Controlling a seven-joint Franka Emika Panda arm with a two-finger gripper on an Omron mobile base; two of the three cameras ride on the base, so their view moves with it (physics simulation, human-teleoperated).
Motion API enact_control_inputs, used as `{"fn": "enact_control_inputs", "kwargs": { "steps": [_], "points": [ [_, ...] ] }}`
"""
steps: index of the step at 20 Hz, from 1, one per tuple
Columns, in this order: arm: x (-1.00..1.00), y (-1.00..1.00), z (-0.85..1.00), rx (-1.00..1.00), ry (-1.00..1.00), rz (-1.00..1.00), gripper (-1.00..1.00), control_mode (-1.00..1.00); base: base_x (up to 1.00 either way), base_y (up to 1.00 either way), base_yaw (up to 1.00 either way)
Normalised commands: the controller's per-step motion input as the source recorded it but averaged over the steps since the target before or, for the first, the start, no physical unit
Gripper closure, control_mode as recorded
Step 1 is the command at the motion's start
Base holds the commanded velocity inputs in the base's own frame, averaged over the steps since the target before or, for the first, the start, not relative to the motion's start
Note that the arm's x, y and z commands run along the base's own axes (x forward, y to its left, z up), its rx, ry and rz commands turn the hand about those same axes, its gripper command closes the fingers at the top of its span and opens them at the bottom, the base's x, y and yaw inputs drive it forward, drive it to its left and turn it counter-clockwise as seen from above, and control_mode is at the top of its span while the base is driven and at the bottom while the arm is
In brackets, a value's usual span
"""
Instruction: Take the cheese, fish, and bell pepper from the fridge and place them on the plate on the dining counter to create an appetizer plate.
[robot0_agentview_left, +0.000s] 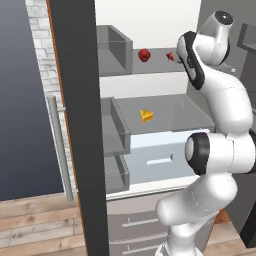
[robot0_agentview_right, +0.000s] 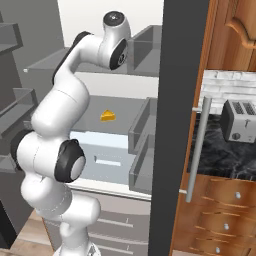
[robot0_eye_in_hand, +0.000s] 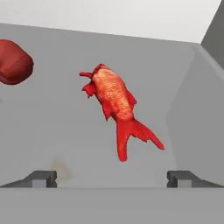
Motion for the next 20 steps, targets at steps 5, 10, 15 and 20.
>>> {"fn": "enact_control_inputs", "kwargs": {
  "steps": [5, 10, 15, 20],
  "points": [
    [0.72, -0.01, -0.15, 0.0, 0.04, 0.1, -1.0, -1.0, 0.0, 0.0, 0.0],
    [0.51, -0.01, -0.4, 0.0, -0.07, 0.09, -1.0, -1.0, 0.0, 0.0, 0.0],
    [0.49, 0.0, -0.47, 0.0, -0.18, 0.1, -1.0, -1.0, 0.0, 0.0, 0.0],
    [0.24, 0.18, -0.73, -0.05, -0.12, 0.07, 1.0, -1.0, 0.0, 0.0, 0.0]
  ]
}}
